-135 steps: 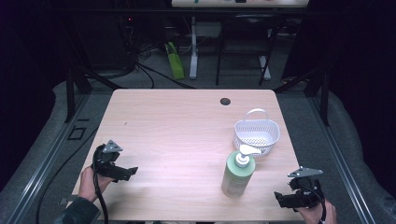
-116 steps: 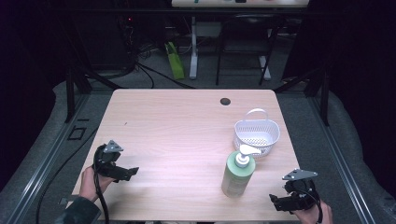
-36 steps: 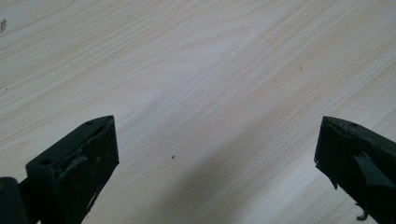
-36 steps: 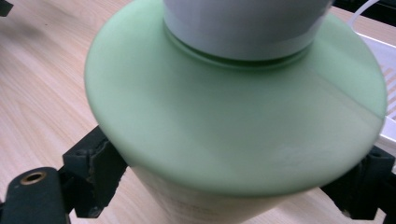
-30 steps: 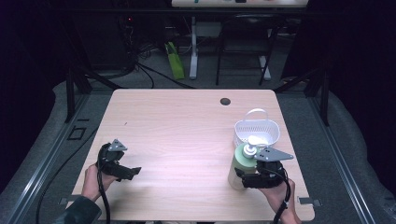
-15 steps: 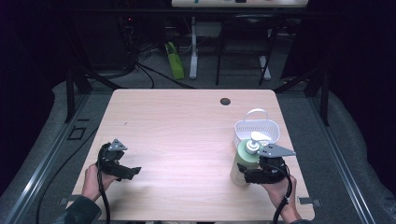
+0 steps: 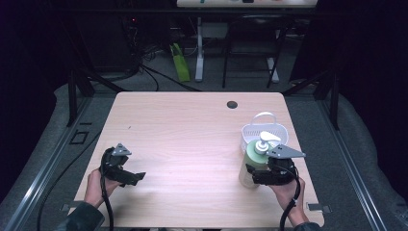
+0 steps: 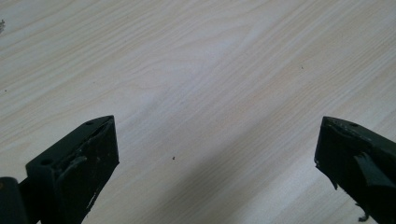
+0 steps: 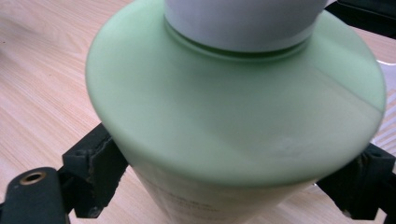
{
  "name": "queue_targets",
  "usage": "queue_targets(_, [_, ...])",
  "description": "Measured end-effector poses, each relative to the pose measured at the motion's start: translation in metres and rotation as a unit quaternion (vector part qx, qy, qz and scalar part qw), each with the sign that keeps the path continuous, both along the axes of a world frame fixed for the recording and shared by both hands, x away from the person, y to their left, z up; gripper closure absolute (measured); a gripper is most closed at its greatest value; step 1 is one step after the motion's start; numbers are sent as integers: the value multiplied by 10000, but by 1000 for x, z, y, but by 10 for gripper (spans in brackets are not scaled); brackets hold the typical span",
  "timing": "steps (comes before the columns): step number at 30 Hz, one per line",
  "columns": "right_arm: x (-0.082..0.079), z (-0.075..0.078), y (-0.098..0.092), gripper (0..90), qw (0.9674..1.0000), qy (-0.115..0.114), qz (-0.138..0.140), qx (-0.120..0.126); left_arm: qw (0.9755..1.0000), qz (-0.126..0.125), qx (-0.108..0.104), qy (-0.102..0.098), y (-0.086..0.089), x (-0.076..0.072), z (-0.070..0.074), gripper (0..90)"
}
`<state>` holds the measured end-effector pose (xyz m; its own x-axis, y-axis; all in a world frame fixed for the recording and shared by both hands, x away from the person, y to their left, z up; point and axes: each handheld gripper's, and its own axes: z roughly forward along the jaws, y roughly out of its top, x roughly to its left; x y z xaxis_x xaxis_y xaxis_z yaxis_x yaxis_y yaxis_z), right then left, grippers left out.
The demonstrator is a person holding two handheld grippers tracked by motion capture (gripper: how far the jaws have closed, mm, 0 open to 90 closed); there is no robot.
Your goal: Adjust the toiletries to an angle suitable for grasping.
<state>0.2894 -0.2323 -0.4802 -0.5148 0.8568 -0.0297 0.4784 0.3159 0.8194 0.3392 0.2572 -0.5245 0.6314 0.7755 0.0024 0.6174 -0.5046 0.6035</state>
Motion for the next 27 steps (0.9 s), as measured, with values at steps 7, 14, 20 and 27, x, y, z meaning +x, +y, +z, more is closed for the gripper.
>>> queue_targets(7, [-2,0,-2,32,9998,44,140,132,10000,-41,-35,-40,0,0,0,0])
queue_targets(14, [-6,2,-4,0,9994,59,168,287,10000,-45,45,-62,1,-1,-1,0])
queue_targets(20, [-9,9,-7,0,9986,-52,142,500,10000,-51,5,-65,1,0,0,0])
queue_targets(27, [-10,15,-12,0,9978,-199,33,637,9999,-63,65,-81,0,0,0,0])
